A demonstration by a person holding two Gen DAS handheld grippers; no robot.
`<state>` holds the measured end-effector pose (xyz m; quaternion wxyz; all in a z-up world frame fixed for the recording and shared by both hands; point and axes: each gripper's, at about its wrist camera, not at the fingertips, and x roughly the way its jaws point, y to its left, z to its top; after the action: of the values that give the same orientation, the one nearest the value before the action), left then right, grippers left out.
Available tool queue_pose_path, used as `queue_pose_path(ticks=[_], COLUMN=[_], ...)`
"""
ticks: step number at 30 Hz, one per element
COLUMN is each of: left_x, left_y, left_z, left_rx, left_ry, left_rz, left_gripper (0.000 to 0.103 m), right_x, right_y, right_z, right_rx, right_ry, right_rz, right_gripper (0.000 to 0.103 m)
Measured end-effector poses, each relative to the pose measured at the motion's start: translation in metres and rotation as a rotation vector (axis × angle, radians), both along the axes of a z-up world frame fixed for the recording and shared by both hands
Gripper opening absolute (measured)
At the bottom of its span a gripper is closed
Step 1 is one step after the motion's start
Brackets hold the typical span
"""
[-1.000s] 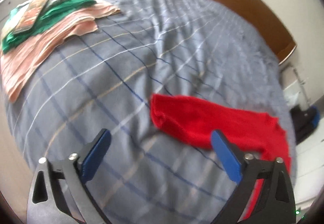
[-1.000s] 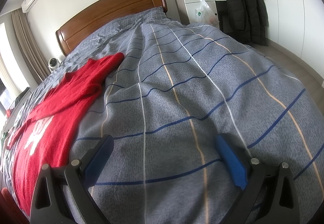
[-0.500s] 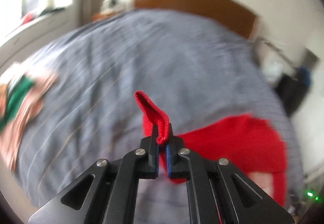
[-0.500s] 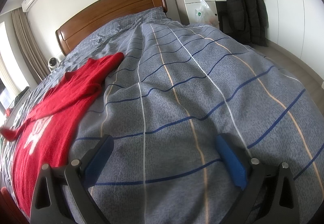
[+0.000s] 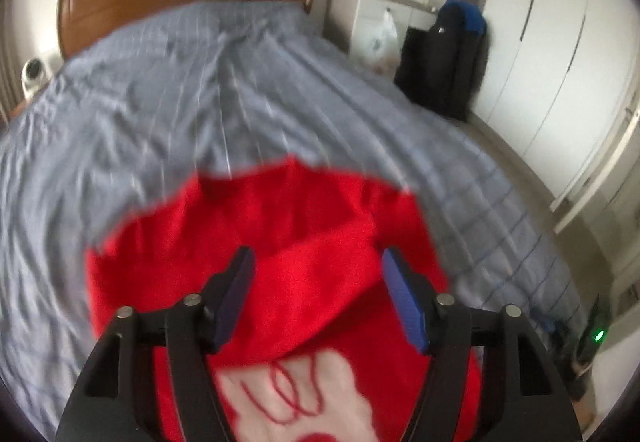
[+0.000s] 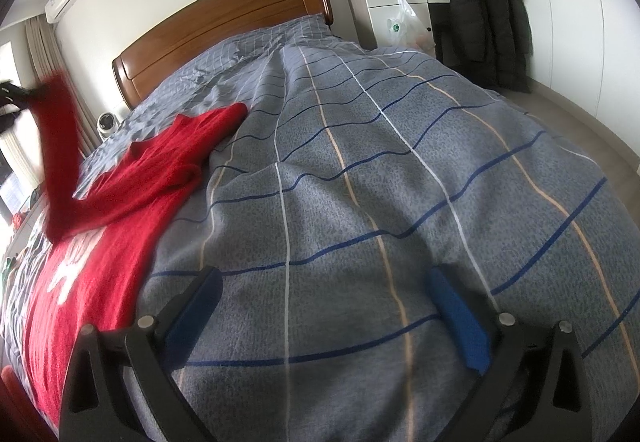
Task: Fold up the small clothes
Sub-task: 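Fold the sleeve back over the sweater body with the left gripper and release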
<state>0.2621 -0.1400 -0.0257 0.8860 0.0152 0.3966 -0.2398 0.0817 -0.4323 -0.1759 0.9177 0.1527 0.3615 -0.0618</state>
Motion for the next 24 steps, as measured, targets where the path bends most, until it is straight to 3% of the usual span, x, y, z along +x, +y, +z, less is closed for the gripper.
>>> queue_pose_path(ticks=[3,6,8,10,12,14,16,18,20,22,24], left_x=[-0.021,-0.039,-0.035,-0.016,-0.003,0.010,0.022,0.036,0.028,0.018,0.006], left_y=[0.032,0.100,0.132,0.170,0.186,0.180,0.169,0.164,0.182,0.194,0.199], left_z=[-0.022,-0.039,-0.046,-0.055,-0.054,-0.056,-0.073,-0.109,-0.115,-0.108,-0.098], left_rx=[-0.066,-0.032,0.007,-0.011,-0.042,-0.030,0.040,0.222,0.119,0.082,0.044], left_ry=[0.038,-0.041,-0.041,0.022,0.022,0.007,0.015,0.099,0.106,0.116,0.127], left_rz=[-0.005,0.124,0.227,0.331,0.380,0.366,0.334,0.411,0.460,0.530,0.531], left_gripper=[0.072,0.083,0.084,0.082,0.082,0.082,0.081,0.068,0.070,0.082,0.082], right_x=[-0.001,-0.002,-0.002,-0.001,-0.002,-0.002,-0.002,-0.003,-0.003,-0.002,-0.002], right_y=[-0.001,-0.003,-0.003,-0.003,-0.002,-0.002,-0.002,-0.001,-0.001,-0.001,-0.001], right_z=[0.000,0.000,0.000,0.000,0.000,0.000,0.000,0.000,0.000,0.000,0.000], right_rx=[0.007,0.017,0.016,0.015,0.013,0.012,0.010,0.008,0.005,0.004,0.004], right_ry=[-0.007,-0.015,-0.015,-0.014,-0.013,-0.013,-0.012,-0.011,-0.010,-0.010,-0.009], right_rz=[0.003,0.007,0.009,0.011,0.012,0.012,0.012,0.011,0.011,0.011,0.011], right_gripper=[0.102,0.102,0.103,0.103,0.103,0.103,0.103,0.103,0.103,0.103,0.103])
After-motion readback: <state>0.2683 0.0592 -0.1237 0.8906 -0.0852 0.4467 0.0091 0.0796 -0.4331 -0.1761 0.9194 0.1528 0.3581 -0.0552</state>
